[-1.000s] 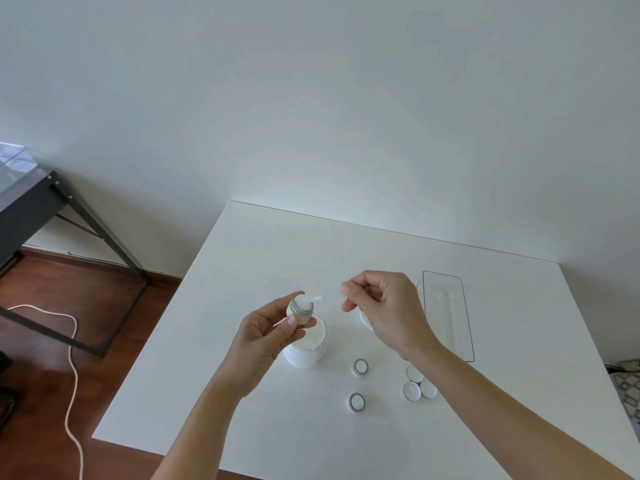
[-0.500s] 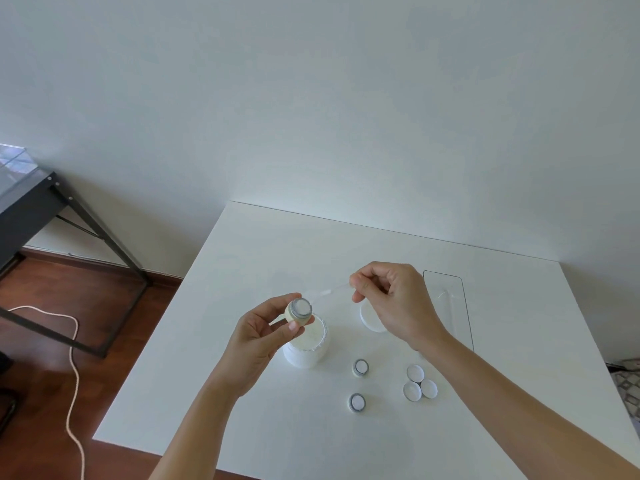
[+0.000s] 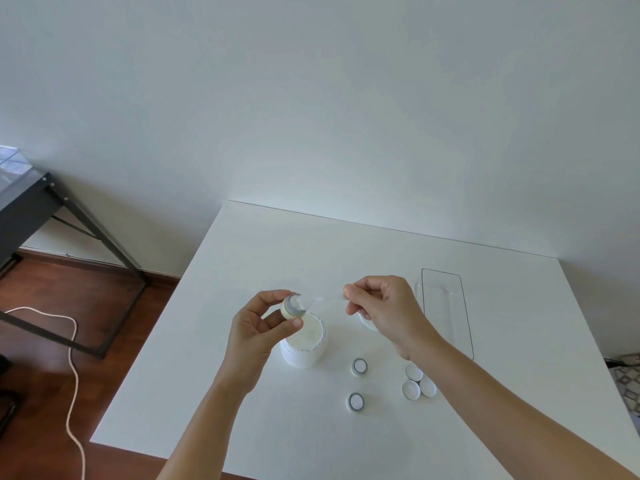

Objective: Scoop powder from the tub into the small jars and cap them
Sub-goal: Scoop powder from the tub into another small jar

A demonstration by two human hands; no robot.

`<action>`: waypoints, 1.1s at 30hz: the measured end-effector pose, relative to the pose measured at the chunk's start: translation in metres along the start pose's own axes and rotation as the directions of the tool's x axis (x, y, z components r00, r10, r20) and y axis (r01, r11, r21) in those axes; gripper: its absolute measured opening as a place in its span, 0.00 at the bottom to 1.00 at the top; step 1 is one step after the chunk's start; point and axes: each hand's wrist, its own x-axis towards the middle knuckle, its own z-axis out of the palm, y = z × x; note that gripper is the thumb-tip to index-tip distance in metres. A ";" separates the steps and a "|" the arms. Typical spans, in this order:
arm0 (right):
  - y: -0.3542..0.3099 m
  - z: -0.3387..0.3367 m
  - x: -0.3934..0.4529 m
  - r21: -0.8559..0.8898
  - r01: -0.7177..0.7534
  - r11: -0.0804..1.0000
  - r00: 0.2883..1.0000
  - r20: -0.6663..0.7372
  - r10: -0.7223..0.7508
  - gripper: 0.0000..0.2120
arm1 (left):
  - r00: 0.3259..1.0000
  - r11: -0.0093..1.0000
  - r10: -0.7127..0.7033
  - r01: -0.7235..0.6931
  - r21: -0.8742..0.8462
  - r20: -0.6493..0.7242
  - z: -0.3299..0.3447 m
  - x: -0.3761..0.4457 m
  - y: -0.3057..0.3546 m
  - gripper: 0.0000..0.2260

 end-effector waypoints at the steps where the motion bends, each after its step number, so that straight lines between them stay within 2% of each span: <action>1: 0.004 0.000 0.002 0.094 -0.066 0.993 0.998 -0.002 0.067 0.09 | 1.000 1.000 0.000 0.000 0.002 -0.016 -0.001 0.000 -0.001 0.17; 3: 0.015 0.002 0.007 0.212 -0.149 0.966 0.987 -0.030 0.159 0.09 | 0.999 1.000 -0.008 0.008 0.002 -0.047 -0.005 -0.001 -0.003 0.17; 4: 0.021 0.004 0.009 0.199 -0.156 0.967 0.983 -0.062 0.171 0.09 | 0.998 1.000 -0.018 0.018 -0.004 -0.065 -0.008 -0.002 -0.004 0.17; 7: 0.041 0.017 0.014 -0.129 -0.058 0.990 0.988 -0.152 0.038 0.08 | 0.991 0.998 -0.057 0.052 -0.045 -0.119 -0.017 -0.004 -0.007 0.16; 11: 0.060 0.044 0.022 -0.443 0.141 0.885 0.987 -0.004 -0.159 0.09 | 0.988 0.989 -0.087 0.070 -0.131 -0.125 -0.022 -0.007 -0.006 0.10; 12: 0.064 0.051 0.025 -0.548 0.203 0.812 0.977 0.057 -0.205 0.09 | 0.988 0.987 -0.094 0.076 -0.140 -0.123 -0.022 -0.008 -0.005 0.09; 14: 0.070 0.061 0.034 -0.749 0.319 0.581 0.942 0.185 -0.279 0.09 | 0.988 0.985 -0.108 0.091 -0.146 -0.115 -0.023 -0.009 -0.004 0.10; 16: 0.072 0.070 0.040 -0.859 0.370 0.352 0.921 0.289 -0.262 0.06 | 0.986 0.981 -0.121 0.101 -0.164 -0.115 -0.023 -0.009 -0.004 0.12; 18: 0.073 0.078 0.043 -0.888 0.377 0.264 0.923 0.336 -0.186 0.07 | 0.986 0.975 -0.128 0.105 -0.196 -0.111 -0.023 -0.009 -0.004 0.12; 20: 0.076 0.081 0.045 -0.882 0.369 0.294 0.929 0.347 -0.126 0.09 | 0.987 0.973 -0.127 0.105 -0.205 -0.101 -0.022 -0.009 -0.002 0.10; 21: 0.076 0.081 0.046 -0.871 0.342 0.353 0.940 0.324 -0.112 0.10 | 0.987 0.974 -0.127 0.106 -0.199 -0.097 -0.023 -0.008 -0.002 0.09; 25: 0.070 0.064 0.050 -0.699 0.070 0.712 0.997 0.076 -0.024 0.18 | 0.988 0.980 -0.124 0.108 -0.165 -0.091 -0.025 -0.007 -0.002 0.11; 27: 0.066 0.052 0.052 -0.571 -0.073 0.818 0.997 -0.038 0.063 0.18 | 0.989 0.987 -0.119 0.108 -0.123 -0.085 -0.026 -0.007 -0.003 0.13; 30: 0.066 0.036 0.051 -0.385 -0.262 0.885 0.965 -0.106 0.239 0.16 | 0.990 0.990 -0.119 0.114 -0.078 -0.070 -0.024 -0.006 -0.005 0.14; 33: 0.070 0.027 0.048 -0.270 -0.393 0.879 0.919 -0.100 0.380 0.16 | 0.991 0.990 -0.123 0.118 -0.073 -0.060 -0.020 -0.003 -0.007 0.12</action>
